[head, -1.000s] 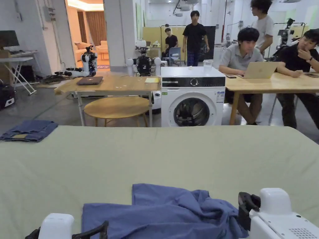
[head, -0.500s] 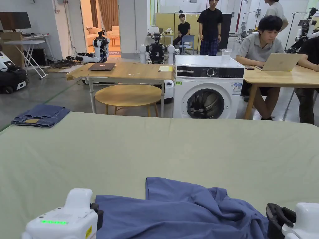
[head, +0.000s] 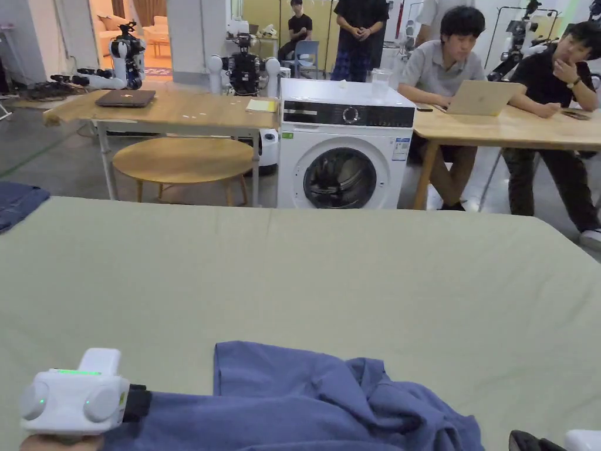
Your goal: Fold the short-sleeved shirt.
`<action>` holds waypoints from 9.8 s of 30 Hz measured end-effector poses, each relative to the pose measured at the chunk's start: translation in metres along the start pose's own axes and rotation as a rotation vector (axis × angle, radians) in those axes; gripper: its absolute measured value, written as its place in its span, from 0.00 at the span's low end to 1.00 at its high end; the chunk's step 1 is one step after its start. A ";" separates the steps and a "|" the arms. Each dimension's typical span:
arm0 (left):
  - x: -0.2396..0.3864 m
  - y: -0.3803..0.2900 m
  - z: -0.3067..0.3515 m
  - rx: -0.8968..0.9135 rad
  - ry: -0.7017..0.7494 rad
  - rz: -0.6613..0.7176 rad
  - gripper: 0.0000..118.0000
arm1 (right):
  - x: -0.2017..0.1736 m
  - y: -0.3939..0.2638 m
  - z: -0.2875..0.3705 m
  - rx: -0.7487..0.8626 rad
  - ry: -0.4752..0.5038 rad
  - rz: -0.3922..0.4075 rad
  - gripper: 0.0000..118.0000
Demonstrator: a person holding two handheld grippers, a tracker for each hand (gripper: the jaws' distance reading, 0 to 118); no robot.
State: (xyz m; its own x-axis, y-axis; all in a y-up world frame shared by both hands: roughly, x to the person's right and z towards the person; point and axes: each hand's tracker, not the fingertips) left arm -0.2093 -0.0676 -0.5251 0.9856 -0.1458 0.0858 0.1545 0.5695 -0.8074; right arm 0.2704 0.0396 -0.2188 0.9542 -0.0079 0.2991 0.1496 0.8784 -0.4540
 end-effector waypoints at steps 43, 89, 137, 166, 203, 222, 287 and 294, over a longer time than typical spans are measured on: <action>-0.047 0.066 0.263 0.421 0.011 -0.033 0.00 | 0.026 0.187 -0.019 0.079 0.121 0.063 0.03; -0.034 -0.012 0.258 0.442 -0.132 0.065 0.00 | 0.066 0.100 -0.014 0.013 -0.014 -0.012 0.04; -0.059 -0.199 0.221 0.219 -0.107 0.109 0.77 | -0.074 -0.011 0.055 0.173 0.175 0.047 0.00; -0.033 -0.197 0.195 0.157 -0.252 0.172 0.00 | -0.046 0.001 -0.050 -0.051 0.174 0.040 0.00; -0.034 -0.063 0.207 0.325 -0.170 0.075 0.00 | -0.028 0.141 -0.088 -0.034 0.235 0.235 0.00; -0.043 0.214 0.362 0.710 -0.010 0.017 0.00 | 0.003 0.409 0.023 0.463 0.120 0.091 0.00; 0.078 -0.211 0.302 0.593 -0.230 -0.071 0.94 | -0.018 -0.057 0.113 0.132 0.159 -0.038 0.92; 0.104 -0.233 0.285 0.603 -0.242 -0.038 0.00 | -0.040 -0.082 0.116 0.226 0.129 0.013 0.00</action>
State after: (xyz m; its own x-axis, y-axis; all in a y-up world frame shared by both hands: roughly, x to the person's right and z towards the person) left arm -0.1230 0.0149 -0.1618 0.9555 -0.0285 0.2937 0.1315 0.9321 -0.3375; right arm 0.1900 0.0232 -0.0959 0.9830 -0.0442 0.1780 0.0893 0.9631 -0.2540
